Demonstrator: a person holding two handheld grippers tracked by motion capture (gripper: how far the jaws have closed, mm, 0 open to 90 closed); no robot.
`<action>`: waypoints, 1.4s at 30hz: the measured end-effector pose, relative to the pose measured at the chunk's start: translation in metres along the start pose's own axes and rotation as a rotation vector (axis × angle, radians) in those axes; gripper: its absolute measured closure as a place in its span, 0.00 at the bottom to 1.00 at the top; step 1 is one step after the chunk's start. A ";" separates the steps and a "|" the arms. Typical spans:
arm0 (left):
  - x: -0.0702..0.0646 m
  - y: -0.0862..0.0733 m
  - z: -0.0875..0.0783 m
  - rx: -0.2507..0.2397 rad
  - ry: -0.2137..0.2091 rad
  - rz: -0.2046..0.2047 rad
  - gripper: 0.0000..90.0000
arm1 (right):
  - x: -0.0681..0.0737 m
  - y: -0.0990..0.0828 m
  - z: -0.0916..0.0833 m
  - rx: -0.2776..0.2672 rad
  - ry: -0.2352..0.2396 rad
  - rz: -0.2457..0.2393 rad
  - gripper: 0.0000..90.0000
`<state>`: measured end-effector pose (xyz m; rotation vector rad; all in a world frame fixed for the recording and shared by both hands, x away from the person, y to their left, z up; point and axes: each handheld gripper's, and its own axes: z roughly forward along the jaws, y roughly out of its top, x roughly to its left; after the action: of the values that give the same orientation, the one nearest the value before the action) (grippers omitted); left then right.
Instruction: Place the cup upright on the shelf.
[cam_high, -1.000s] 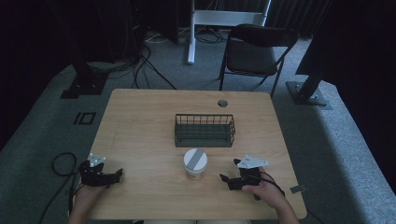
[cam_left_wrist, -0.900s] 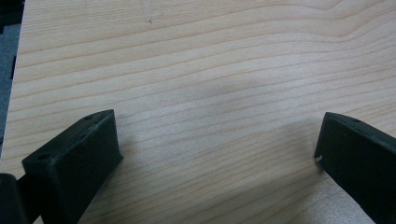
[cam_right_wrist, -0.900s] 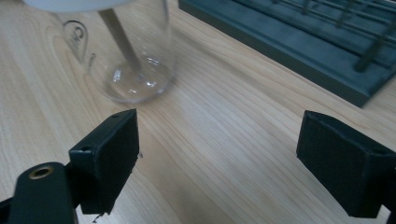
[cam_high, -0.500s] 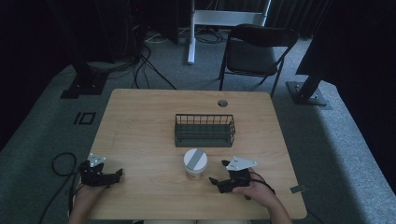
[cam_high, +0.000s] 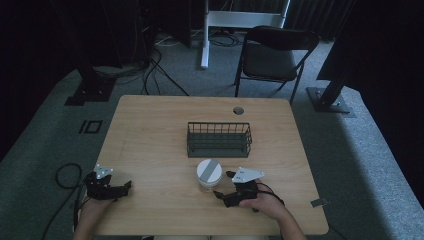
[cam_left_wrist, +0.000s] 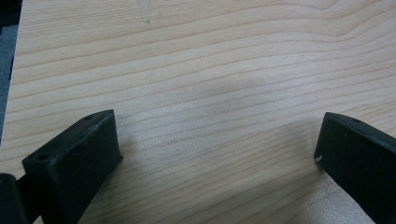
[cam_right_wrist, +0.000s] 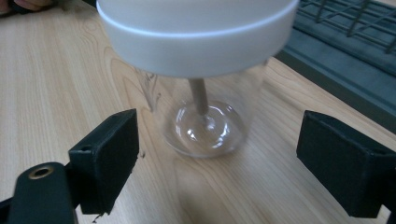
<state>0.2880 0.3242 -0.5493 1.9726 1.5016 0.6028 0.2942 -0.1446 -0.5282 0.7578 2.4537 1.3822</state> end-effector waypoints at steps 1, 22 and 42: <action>0.000 0.000 0.000 0.000 0.000 0.000 0.00 | 0.000 0.000 0.000 0.000 0.000 0.000 0.14; 0.000 0.000 0.000 0.000 -0.001 0.000 0.00 | 0.008 0.010 0.023 -0.067 0.018 0.025 0.16; 0.000 0.000 0.000 0.000 -0.004 0.004 0.00 | 0.010 0.014 0.033 -0.097 -0.009 0.039 0.19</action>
<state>0.2880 0.3241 -0.5494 1.9755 1.4958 0.6002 0.3048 -0.1094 -0.5332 0.7916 2.3580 1.4964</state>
